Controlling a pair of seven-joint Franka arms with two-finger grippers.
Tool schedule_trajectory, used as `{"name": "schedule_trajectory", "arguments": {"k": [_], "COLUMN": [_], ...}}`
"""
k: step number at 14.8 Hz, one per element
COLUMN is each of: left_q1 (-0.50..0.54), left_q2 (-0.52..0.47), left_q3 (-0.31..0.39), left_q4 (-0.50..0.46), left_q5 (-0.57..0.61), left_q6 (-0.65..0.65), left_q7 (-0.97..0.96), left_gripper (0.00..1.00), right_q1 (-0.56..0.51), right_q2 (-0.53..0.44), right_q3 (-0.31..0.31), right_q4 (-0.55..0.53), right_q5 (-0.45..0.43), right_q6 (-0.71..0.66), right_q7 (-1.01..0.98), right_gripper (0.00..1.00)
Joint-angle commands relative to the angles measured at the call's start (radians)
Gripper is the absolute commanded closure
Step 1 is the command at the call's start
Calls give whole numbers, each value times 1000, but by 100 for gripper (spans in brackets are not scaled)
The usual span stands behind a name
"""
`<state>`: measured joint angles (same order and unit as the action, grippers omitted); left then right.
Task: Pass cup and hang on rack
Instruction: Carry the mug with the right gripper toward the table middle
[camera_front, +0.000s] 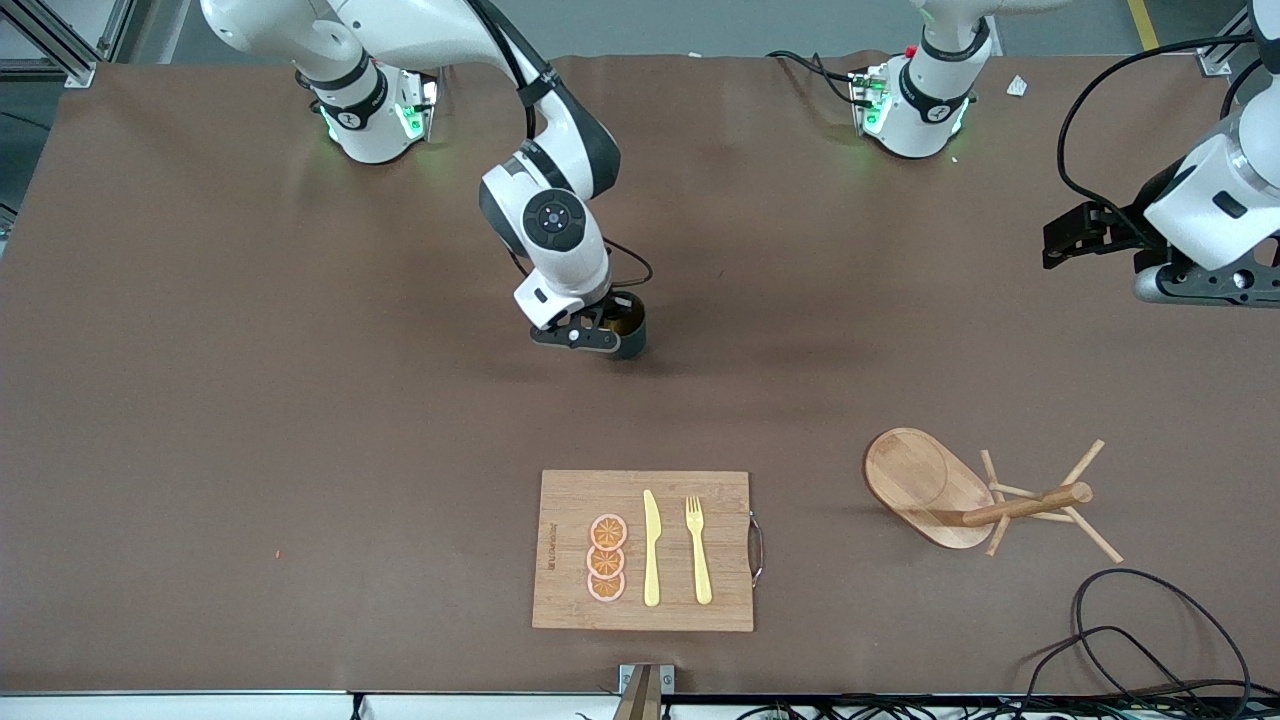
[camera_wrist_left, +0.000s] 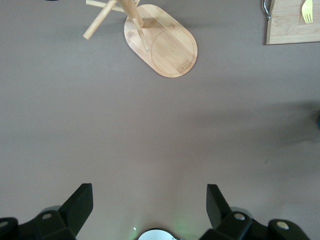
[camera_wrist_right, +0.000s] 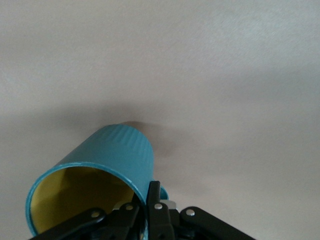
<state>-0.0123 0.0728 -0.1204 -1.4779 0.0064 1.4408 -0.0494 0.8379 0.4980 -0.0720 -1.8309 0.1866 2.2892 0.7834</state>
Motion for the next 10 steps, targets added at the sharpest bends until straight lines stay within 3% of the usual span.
{"name": "schedule_trajectory", "arguments": {"k": [1, 7, 8, 10], "left_q1": [0, -2, -3, -8], "left_q2": [-8, -8, -8, -5], "left_q3": [-2, -2, -2, -2], "left_q4": [4, 4, 4, 4], "left_q5": [0, 0, 0, 0], "left_q6": [-14, -14, -13, -10], "left_q7": [-1, -1, -3, -4], "left_gripper": [0, 0, 0, 0], "right_q1": [33, 50, 50, 47], "right_q2": [30, 74, 74, 74], "right_q3": [-11, -11, -11, -11], "right_q4": [33, 67, 67, 67], "right_q5": [25, 25, 25, 24], "right_q6": [7, 32, 30, 29], "right_q7": [48, 79, 71, 66], "right_gripper": [100, 98, 88, 0]}}
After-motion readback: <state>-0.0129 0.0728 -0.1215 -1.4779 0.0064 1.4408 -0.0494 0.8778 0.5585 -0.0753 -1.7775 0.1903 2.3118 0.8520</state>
